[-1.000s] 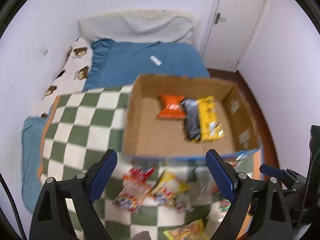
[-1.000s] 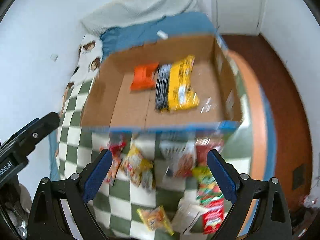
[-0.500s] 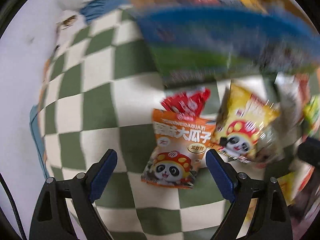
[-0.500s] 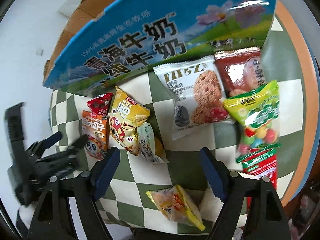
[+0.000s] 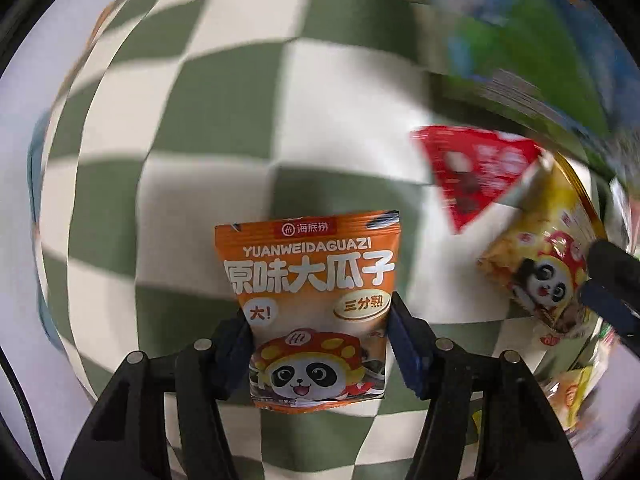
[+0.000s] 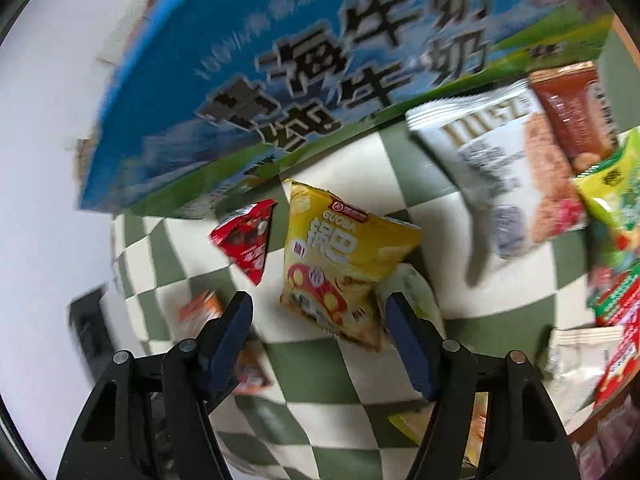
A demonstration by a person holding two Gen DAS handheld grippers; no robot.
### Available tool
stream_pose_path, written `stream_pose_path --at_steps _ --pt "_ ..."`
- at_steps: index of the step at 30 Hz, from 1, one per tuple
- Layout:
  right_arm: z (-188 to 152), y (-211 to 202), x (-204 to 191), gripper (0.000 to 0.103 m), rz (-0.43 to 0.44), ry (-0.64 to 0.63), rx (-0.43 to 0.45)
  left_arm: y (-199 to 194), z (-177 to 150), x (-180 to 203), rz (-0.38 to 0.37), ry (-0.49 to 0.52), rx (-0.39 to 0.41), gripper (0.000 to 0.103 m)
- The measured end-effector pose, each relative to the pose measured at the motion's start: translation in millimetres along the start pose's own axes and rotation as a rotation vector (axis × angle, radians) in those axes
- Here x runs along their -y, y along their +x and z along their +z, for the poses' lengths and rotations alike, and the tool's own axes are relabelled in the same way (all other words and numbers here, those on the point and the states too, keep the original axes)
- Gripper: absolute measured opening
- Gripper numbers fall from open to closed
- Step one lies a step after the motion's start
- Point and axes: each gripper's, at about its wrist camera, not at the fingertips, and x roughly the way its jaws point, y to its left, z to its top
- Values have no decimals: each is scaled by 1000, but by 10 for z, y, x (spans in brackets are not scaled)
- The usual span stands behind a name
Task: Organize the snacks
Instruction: 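Grasp the orange panda seed bag with the left tool while the right grasps the yellow GUOBA bag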
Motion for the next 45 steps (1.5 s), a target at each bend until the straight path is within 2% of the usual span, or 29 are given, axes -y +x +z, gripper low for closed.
stream_pose_path --at_steps 3,8,11,14,16,20,22,28,30,32,35,38,45 --pt "64 226 -123 70 -50 8 -8 75 -48 -215 -39 -74 -18 59" --pt "94 504 -284 58 -173 -70 -8 91 -100 -343 -58 -96 -15 59" --pt "-75 517 -503 52 -211 -279 -37 70 -163 -328 -58 -74 -16 59" --pt "-395 575 -664 52 -220 -514 -141 100 -142 -254 -60 -44 -33 59" --pt "-570 623 -687 53 -249 -600 -167 145 -81 -213 -53 -18 -45 59" --pt "-603 671 -571 68 -182 -511 -160 265 -94 -143 -26 14 -58 64" --pt "-598 650 -532 69 -153 -456 -139 286 -98 -134 -17 19 -57 64" --pt "-609 618 -352 69 -148 -341 -72 192 -177 -81 -17 -12 -34 62" --pt "-598 652 -344 67 -159 -321 -45 137 -262 -100 -13 -30 -19 61" --pt "-595 656 -282 55 -199 -335 -14 119 -303 -87 0 -26 -14 60" --pt "-647 621 -322 49 -235 -379 27 73 -328 -23 34 12 -12 60" --pt "-699 506 -256 46 -213 -385 37 -17 -352 6 49 25 0 59" --pt "-734 22 -26 46 -108 -354 79 -456 -438 42 -8 15 53 59"
